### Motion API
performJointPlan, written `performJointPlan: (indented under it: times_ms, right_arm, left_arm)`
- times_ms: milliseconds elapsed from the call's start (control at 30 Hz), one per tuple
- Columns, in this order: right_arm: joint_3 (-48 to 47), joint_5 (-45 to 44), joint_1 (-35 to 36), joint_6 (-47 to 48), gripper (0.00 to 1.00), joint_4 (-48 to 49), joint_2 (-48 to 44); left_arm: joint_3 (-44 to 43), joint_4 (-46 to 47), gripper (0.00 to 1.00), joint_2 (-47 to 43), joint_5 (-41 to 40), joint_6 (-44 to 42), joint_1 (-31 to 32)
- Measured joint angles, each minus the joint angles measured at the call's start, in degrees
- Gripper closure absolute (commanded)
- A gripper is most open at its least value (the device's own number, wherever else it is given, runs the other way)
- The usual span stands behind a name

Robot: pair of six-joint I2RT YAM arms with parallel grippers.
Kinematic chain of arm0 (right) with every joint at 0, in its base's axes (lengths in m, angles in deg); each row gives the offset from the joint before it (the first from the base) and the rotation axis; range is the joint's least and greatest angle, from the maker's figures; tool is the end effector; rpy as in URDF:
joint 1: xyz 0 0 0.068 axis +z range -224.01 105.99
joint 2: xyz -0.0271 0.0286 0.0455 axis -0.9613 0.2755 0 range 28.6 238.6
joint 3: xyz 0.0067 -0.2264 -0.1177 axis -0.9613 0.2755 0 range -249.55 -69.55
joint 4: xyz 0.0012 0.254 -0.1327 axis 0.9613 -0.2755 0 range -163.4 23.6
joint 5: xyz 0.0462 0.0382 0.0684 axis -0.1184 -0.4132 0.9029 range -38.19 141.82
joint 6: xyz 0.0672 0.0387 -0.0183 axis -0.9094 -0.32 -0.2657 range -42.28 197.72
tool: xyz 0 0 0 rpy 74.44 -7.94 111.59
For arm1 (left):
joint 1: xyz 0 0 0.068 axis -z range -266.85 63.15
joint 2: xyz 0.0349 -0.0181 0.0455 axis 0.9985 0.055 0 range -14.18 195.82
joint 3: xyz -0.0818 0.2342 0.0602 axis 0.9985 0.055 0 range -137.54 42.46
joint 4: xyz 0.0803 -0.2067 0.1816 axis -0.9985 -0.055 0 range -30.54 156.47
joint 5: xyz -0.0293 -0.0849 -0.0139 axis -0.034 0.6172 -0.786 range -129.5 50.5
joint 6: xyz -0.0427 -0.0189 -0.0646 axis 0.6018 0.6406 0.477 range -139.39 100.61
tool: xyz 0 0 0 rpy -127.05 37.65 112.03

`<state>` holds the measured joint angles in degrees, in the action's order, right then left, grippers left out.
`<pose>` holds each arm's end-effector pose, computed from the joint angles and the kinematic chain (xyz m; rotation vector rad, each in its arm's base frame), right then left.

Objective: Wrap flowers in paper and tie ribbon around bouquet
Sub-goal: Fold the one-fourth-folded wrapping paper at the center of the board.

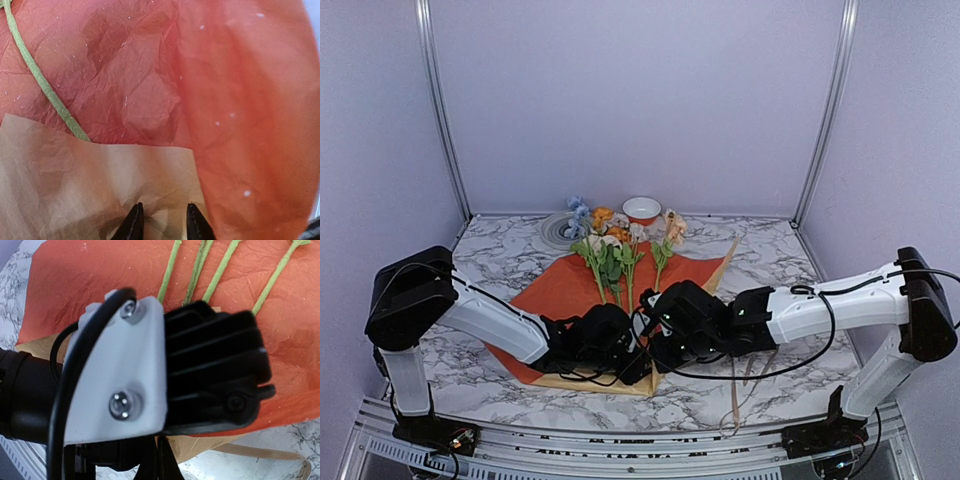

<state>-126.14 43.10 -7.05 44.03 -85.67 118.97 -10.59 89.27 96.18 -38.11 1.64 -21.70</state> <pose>0.1528 0.3328 0.1448 -0.6717 2.4766 0.5349 0.1750 -0.3820 0.0669 0.8818 2.1369 -0.8512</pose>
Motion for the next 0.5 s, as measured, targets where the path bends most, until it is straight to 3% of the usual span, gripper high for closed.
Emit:
performJointPlan:
  times_ms: [400,500]
  right_arm:
    - [4.2,1.4,-1.7,9.6,1.00,8.6,2.2]
    - [4.2,1.6,-2.0,10.2,1.00,11.2,2.2]
  left_arm:
    - [3.3,-8.1,0.60,-9.4,1.6,2.2,-0.8]
    - [3.5,-11.0,0.51,-12.4,1.7,3.2,-1.2]
